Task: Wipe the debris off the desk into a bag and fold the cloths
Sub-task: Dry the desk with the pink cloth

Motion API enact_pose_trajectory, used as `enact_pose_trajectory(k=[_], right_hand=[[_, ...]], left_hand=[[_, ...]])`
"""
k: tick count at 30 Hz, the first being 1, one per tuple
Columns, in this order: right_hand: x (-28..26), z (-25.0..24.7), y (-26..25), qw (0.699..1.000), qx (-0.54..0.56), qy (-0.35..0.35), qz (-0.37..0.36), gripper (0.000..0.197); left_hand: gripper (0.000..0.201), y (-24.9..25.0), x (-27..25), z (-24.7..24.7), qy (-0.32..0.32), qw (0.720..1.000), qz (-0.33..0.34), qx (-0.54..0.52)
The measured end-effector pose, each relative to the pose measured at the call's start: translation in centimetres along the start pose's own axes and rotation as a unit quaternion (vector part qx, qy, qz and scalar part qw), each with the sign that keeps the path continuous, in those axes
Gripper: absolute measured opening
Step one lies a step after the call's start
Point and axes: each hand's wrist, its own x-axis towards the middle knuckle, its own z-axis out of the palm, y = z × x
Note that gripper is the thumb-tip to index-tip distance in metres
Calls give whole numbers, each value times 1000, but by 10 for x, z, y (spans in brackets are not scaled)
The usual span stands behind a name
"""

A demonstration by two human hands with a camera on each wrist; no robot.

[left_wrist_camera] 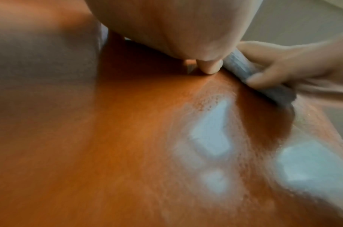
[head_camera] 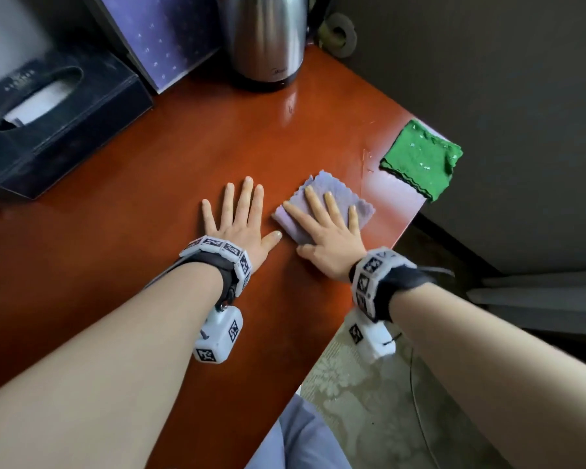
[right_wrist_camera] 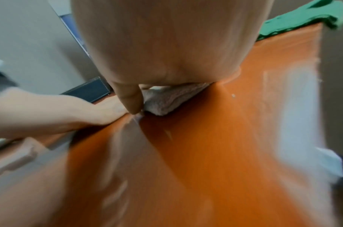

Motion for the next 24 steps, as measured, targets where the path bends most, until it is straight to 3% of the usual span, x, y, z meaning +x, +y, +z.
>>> enact_pose_trajectory(k=[6,8,12,15,21,24], right_hand=[[92,-46,11,997,64,18,50,75],[88,-45,8,996,68,21,60,75],[27,-16,-5,997,68,5,33,77],[-6,0,-11,997,72,-13,18,77],[39,-19,-10,996,81,-24,22,72],[58,-43,-13,980,194,-34,15,61]], left_hand=[[83,0,0,2,13,1000,1,1],[84,0,1,3,16,1000,2,5],[85,0,-1,5,42,999,1,-1],[85,0,0,2,27,1000,6,0],[83,3,-3,-7,14,1000,-5,-11],[75,15,-3,-26,28,992,-35,-114]])
